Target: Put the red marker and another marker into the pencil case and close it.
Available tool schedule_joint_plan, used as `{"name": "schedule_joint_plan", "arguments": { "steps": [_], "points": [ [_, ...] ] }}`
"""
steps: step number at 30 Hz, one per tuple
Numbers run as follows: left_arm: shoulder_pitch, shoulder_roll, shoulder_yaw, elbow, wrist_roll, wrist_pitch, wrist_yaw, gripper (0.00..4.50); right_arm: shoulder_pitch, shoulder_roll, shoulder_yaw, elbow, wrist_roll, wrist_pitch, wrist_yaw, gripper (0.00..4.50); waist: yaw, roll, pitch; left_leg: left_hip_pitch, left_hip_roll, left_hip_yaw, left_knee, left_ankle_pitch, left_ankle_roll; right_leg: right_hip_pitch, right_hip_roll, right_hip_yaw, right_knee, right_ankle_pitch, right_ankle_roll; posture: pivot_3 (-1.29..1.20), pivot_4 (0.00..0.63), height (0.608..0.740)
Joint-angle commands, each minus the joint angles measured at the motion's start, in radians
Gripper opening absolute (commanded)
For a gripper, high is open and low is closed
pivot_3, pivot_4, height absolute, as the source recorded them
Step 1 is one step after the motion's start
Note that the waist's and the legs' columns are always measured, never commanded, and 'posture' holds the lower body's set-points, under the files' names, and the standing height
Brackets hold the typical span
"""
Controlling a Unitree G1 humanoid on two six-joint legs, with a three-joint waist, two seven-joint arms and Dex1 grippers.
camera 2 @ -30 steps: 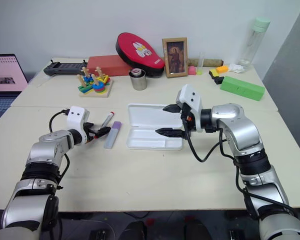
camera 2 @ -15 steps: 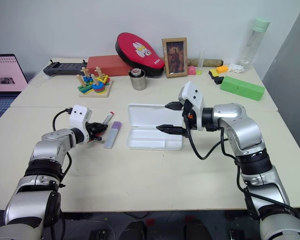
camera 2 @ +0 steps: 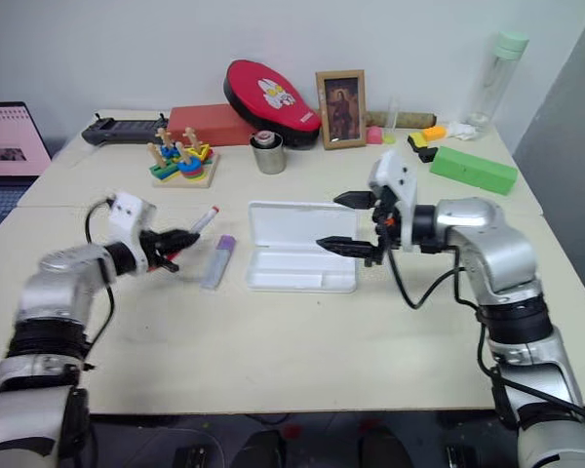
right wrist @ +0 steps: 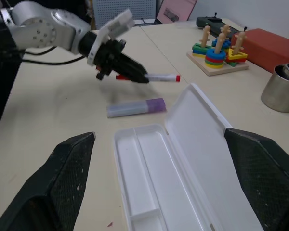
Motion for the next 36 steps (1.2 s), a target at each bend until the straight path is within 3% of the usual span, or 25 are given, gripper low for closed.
{"name": "schedule_joint_plan", "arguments": {
  "steps": [1,6,12,18,22,36],
  "points": [
    [-0.064,0.051,0.0,-0.139,-0.064,0.015,-0.142,0.43,-0.006,-0.044,-0.055,-0.044,0.049,0.002,0.016,4.5,0.002,0.001,0.0,0.001,0.0,0.0,0.0,0.0,0.0,0.001,0.0,0.0,-0.001,0.0,0.0,0.0,0.15,0.74],
    [-0.187,0.01,-0.223,-0.142,0.027,-0.026,-0.338,0.43,0.004,-0.102,-0.086,-0.033,0.049,-0.018,0.018,4.5,0.011,0.003,0.001,0.005,-0.001,0.002,0.0,0.0,0.0,0.005,-0.001,0.0,0.0,0.0,0.0,0.0,0.15,0.74],
    [-0.33,-0.106,-0.41,0.133,0.232,-0.249,-0.372,0.43,0.039,-0.122,-0.102,-0.069,0.055,-0.013,-0.028,4.5,0.007,0.003,0.001,0.004,-0.001,0.002,0.001,0.0,0.001,0.004,0.0,0.0,-0.001,0.0,0.0,0.0,0.15,0.74],
    [-0.439,-0.252,-0.446,0.372,0.297,-0.379,-0.381,0.43,0.083,-0.13,-0.121,-0.129,0.077,0.015,-0.079,4.5,-0.003,0.003,0.001,-0.001,-0.001,0.003,0.001,0.0,0.001,0.0,-0.001,0.0,-0.001,0.0,0.0,0.0,0.15,0.74],
    [-0.446,-0.313,-0.451,0.416,0.315,-0.414,-0.403,0.43,0.105,-0.134,-0.13,-0.156,0.085,0.032,-0.106,4.5,-0.004,0.003,0.001,-0.001,-0.001,0.003,0.001,0.0,0.001,0.0,-0.001,-0.001,-0.001,0.0,0.0,0.0,0.15,0.74],
    [-0.409,-0.373,-0.447,0.434,0.374,-0.44,-0.376,0.43,0.126,-0.145,-0.131,-0.175,0.106,0.04,-0.15,4.5,-0.006,0.003,0.001,0.0,-0.001,0.003,0.002,0.001,0.003,0.001,-0.001,-0.001,0.0,0.0,0.0,0.0,0.15,0.74]
  ]
}}
